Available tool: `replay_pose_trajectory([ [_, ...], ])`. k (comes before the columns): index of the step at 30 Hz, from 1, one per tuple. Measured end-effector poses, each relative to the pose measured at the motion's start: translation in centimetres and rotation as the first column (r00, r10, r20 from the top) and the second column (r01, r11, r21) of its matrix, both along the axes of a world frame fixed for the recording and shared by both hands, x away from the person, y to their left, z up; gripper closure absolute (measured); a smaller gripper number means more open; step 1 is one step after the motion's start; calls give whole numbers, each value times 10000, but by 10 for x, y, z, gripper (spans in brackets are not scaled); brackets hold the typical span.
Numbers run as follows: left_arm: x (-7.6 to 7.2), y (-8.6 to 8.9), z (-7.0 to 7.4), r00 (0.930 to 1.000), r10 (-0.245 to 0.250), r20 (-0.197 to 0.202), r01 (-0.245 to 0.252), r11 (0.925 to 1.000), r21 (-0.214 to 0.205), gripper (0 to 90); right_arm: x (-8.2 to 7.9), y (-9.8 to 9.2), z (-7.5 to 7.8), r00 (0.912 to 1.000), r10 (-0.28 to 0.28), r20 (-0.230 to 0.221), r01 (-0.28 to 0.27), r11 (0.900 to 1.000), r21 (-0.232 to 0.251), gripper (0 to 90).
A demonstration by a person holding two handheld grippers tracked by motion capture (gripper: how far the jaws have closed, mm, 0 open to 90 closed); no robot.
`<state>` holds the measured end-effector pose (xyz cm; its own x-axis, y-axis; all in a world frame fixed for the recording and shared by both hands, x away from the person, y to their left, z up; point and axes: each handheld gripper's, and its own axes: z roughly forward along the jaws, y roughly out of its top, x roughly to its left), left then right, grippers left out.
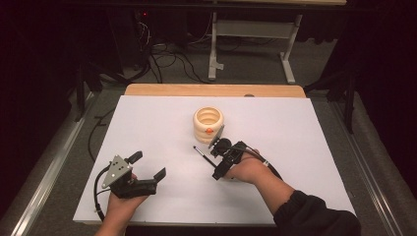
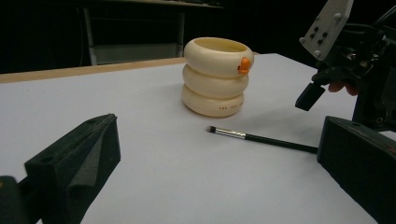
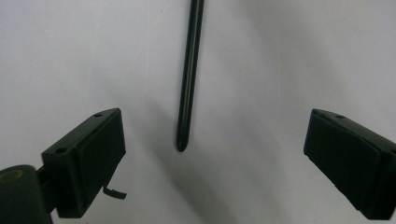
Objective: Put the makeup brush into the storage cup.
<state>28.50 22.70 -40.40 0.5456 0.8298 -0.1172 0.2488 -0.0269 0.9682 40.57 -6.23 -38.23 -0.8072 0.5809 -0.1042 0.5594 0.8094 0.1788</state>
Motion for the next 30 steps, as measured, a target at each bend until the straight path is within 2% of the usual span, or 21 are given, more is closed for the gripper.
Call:
replay_pose_trajectory([
  [4, 0, 0, 0, 10000, 5, -26, -5, 10000, -3, 2, 1, 2, 1, 10000, 43, 88, -43, 10000, 21, 146],
  [8, 0, 1, 0, 10000, -2, -23, 2, 10000, -3, 2, 1, 4, 2, 10000, 17, -18, -17, 9999, 100, 197],
  [9, 0, 1, 0, 10000, -5, -23, 5, 10000, -5, 2, 1, 5, 3, 9999, 75, -103, -73, 9998, 168, 254],
  [11, 1, 1, 0, 10000, -12, -25, 12, 10000, -4, 2, 1, 5, 2, 9999, 124, -47, -123, 9998, 179, 274],
  [12, 1, 1, 0, 10000, -14, -32, 14, 10000, 0, 2, 0, 6, 2, 9997, 222, -83, -221, 9996, 176, 343],
  [19, 1, 0, 0, 10000, -10, -35, 10, 10000, -23, 2, 0, 9, 0, 9984, 453, -348, -446, 9988, 199, 583],
  [20, 1, 0, 0, 10000, -10, -35, 10, 10000, -23, 2, 0, 9, 0, 9984, 453, -348, -446, 9988, 199, 583],
  [21, 1, 0, 0, 10000, -24, -38, 24, 10000, 2, 2, 0, 10, -2, 9975, 515, -477, -506, 9985, 213, 635],
  [30, 1, 0, -1, 10000, 1, -14, -1, 10000, -66, 2, 4, 13, -7, 9964, 418, -737, -421, 9991, -22, 752],
])
